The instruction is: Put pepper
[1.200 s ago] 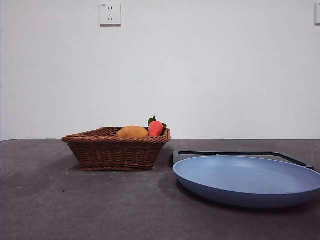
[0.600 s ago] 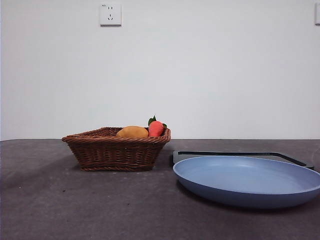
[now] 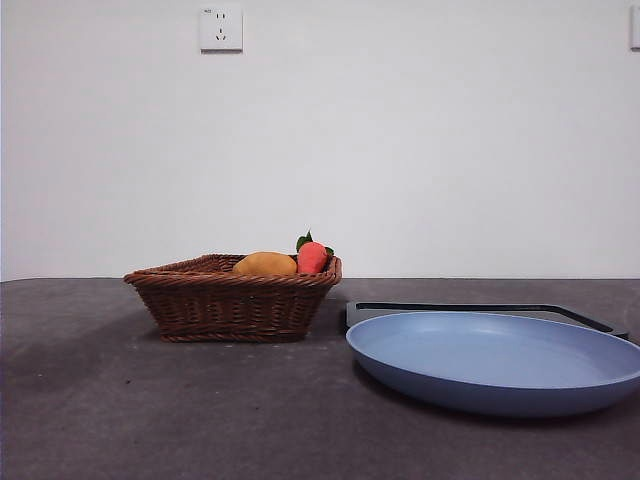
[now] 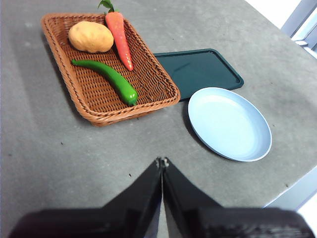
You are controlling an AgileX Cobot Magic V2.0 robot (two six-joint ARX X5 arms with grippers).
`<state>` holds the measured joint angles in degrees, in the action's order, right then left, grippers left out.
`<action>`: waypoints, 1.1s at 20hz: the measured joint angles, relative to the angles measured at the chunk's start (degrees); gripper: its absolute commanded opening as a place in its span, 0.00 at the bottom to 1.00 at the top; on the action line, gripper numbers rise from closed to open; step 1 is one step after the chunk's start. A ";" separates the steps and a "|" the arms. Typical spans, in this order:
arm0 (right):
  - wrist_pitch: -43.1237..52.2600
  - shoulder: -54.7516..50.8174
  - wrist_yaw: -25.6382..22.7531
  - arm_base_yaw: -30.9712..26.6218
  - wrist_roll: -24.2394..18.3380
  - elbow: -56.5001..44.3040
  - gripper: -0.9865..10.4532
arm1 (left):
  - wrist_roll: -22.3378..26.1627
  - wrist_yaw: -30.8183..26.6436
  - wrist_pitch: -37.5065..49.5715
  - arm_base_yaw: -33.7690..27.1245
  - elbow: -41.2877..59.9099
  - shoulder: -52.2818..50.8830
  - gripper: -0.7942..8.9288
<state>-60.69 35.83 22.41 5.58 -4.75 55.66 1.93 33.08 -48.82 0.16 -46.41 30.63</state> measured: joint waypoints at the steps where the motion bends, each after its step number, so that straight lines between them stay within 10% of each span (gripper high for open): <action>1: 0.04 0.00 -0.04 0.00 -0.33 0.00 0.10 | 0.13 -0.02 0.00 0.00 0.00 0.00 0.12; 5: 0.04 0.20 -0.07 0.00 -0.48 0.02 0.37 | 0.22 -0.07 0.09 0.00 0.00 0.00 0.46; 22: 10.58 34.47 -0.33 0.00 1.09 0.04 0.38 | 0.20 -0.04 0.50 0.00 0.00 0.00 0.45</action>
<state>-50.11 70.30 22.09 5.58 -3.66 55.70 2.13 33.04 -48.31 0.16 -46.41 30.63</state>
